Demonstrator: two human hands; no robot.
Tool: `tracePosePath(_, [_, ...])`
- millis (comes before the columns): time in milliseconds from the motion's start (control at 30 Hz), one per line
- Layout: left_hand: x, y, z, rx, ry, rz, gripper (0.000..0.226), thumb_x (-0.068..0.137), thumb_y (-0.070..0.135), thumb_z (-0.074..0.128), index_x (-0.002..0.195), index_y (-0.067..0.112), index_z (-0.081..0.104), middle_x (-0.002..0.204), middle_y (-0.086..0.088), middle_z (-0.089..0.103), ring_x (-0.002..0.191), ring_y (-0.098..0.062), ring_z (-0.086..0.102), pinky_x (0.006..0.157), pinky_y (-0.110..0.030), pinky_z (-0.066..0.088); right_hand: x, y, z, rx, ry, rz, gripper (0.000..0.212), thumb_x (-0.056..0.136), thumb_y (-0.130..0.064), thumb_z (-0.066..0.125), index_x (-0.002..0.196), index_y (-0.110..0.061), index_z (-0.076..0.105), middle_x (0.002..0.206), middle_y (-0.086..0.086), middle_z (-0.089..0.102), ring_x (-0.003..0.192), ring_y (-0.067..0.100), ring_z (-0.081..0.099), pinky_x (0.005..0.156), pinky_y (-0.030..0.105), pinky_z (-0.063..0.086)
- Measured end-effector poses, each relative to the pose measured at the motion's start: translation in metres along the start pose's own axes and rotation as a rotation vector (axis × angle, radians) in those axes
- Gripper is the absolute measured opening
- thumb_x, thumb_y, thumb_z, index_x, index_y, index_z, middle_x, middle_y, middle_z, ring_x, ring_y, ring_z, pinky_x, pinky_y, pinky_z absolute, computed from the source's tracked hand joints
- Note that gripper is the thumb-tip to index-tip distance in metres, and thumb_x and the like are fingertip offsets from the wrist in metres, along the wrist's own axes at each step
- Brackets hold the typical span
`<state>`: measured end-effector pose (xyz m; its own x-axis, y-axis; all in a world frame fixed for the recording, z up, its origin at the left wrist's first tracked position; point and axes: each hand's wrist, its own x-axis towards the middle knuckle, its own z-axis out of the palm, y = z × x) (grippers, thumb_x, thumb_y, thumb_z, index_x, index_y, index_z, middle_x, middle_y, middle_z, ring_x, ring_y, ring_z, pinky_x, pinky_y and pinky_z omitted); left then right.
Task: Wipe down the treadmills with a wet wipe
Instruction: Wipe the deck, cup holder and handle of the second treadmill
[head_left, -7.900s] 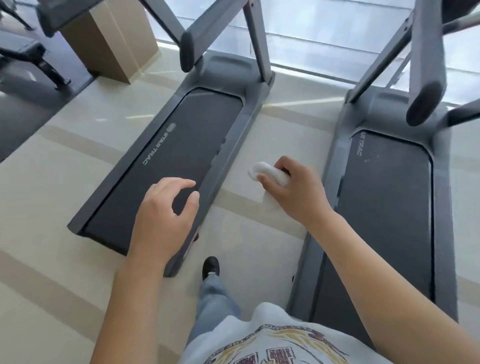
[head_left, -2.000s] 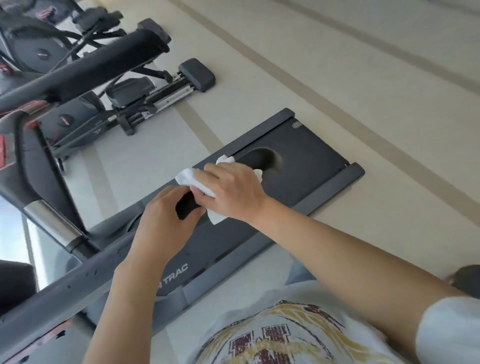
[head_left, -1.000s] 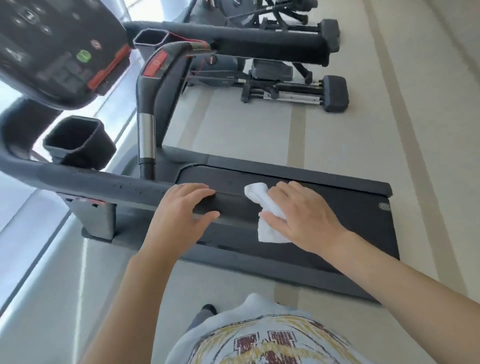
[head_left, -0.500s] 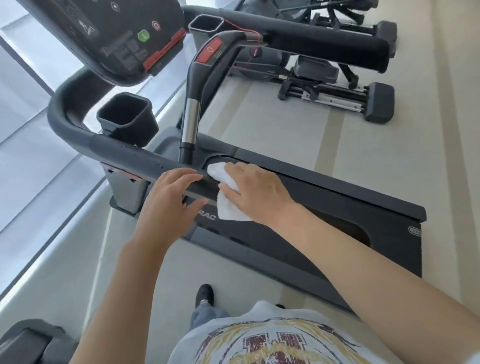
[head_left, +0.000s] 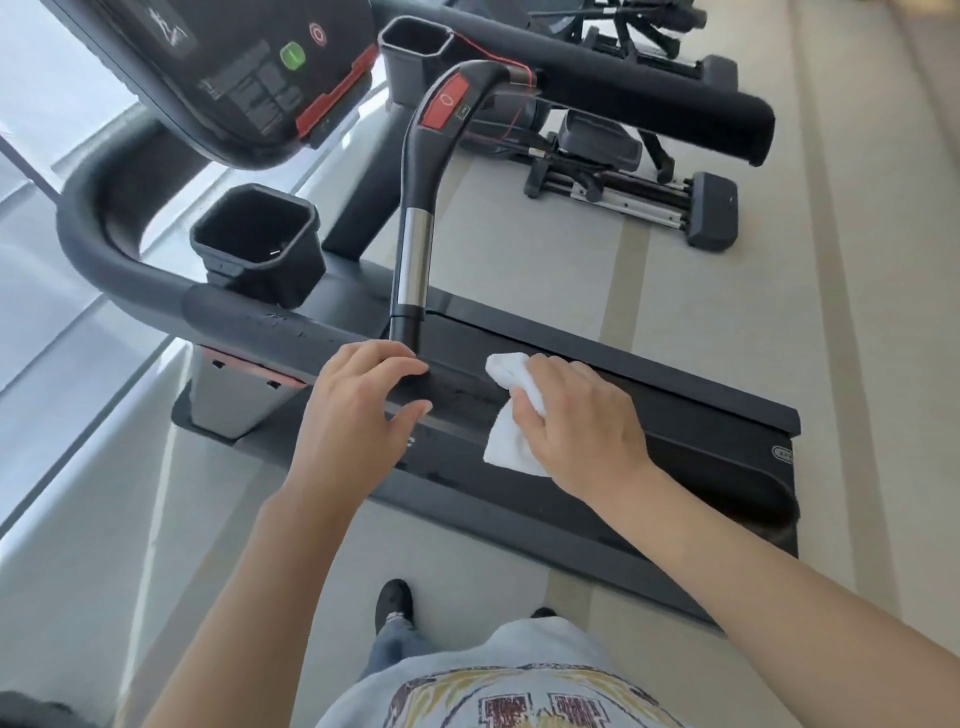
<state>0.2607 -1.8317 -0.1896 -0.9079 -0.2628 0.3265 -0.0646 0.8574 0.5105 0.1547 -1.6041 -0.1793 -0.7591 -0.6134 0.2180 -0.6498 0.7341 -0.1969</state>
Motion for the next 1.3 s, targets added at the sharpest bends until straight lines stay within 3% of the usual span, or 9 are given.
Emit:
tracePosePath(133, [0.004,-0.01,0.003,-0.042,0.01,0.001,0.039,0.076,0.008,0.09,0.112,0.017,0.077,0.12,0.007,0.07,0.113,-0.022,0.059,0.105,-0.041,0.045,0.047,-0.061,0.018,0.009,-0.022,0.0,0.03,0.1,-0.042,0.039,0.101,-0.017,0.056,0.087,-0.001,0.065,0.078,0.027,0.06,0.055,0.035,0.043])
tracePosePath(267, [0.003,-0.014,0.004,-0.08,0.03,-0.003,0.043,0.075,-0.002,0.085,0.113,0.016,0.077,0.121,0.006,0.071,0.111,-0.023,0.06,0.103,-0.036,0.042,0.063,-0.075,0.022,0.088,-0.072,0.029,0.026,0.103,-0.04,0.044,0.103,-0.017,0.055,0.092,-0.001,0.065,0.083,0.027,0.059,0.064,0.04,0.051])
tracePosePath(367, [0.003,-0.012,0.003,-0.075,0.016,0.017,0.039,0.078,0.006,0.088,0.114,0.016,0.077,0.122,0.005,0.07,0.113,-0.023,0.058,0.104,-0.045,0.047,0.055,-0.063,0.016,0.122,-0.093,0.011,0.024,0.105,-0.041,0.044,0.105,-0.018,0.054,0.093,-0.003,0.064,0.084,0.025,0.056,0.063,0.039,0.047])
tracePosePath(533, [0.005,-0.008,0.005,-0.074,0.031,-0.012,0.034,0.078,0.014,0.092,0.109,0.014,0.078,0.118,0.002,0.071,0.112,-0.026,0.059,0.1,-0.052,0.05,0.002,0.011,-0.016,0.098,-0.148,0.132,0.018,0.104,-0.038,0.047,0.091,-0.028,0.038,0.081,-0.01,0.048,0.077,0.021,0.046,0.061,0.035,0.034])
tracePosePath(733, [0.004,-0.008,0.009,-0.106,0.039,-0.037,0.033,0.078,0.012,0.092,0.107,0.014,0.078,0.118,0.002,0.07,0.113,-0.026,0.058,0.098,-0.055,0.049,-0.022,0.043,-0.03,0.067,-0.122,0.253,0.023,0.1,-0.033,0.047,0.082,-0.02,0.042,0.07,-0.008,0.045,0.072,0.025,0.048,0.057,0.034,0.032])
tracePosePath(900, [0.003,-0.004,0.005,-0.105,0.026,-0.047,0.035,0.078,0.008,0.091,0.109,0.014,0.077,0.12,0.003,0.069,0.114,-0.025,0.056,0.1,-0.05,0.049,0.041,-0.044,0.002,0.108,-0.141,0.111,0.019,0.103,-0.036,0.046,0.093,-0.02,0.047,0.083,-0.006,0.056,0.08,0.026,0.055,0.063,0.035,0.033])
tracePosePath(1033, [0.004,0.0,-0.003,-0.05,-0.013,-0.083,0.04,0.08,-0.005,0.083,0.115,0.013,0.075,0.123,0.004,0.07,0.113,-0.023,0.057,0.098,-0.03,0.043,0.08,-0.081,0.001,0.258,-0.293,0.072,0.02,0.105,-0.037,0.042,0.095,-0.021,0.049,0.09,-0.001,0.058,0.088,0.029,0.061,0.068,0.037,0.037])
tracePosePath(1167, [0.005,0.014,-0.006,0.021,-0.086,-0.053,0.045,0.08,0.002,0.087,0.122,0.016,0.075,0.127,0.004,0.069,0.12,-0.024,0.058,0.099,-0.031,0.043,0.06,-0.056,-0.023,0.324,-0.333,0.013,0.019,0.101,-0.03,0.048,0.084,-0.026,0.041,0.083,-0.006,0.048,0.085,0.027,0.057,0.07,0.039,0.044])
tracePosePath(1300, [0.009,0.052,0.019,-0.025,-0.196,0.064,0.041,0.084,0.013,0.088,0.123,0.014,0.075,0.127,0.004,0.069,0.121,-0.021,0.059,0.106,-0.041,0.049,0.018,0.011,-0.027,0.293,-0.29,0.149,0.019,0.102,-0.038,0.042,0.091,-0.024,0.044,0.089,-0.007,0.06,0.083,0.026,0.057,0.066,0.037,0.04])
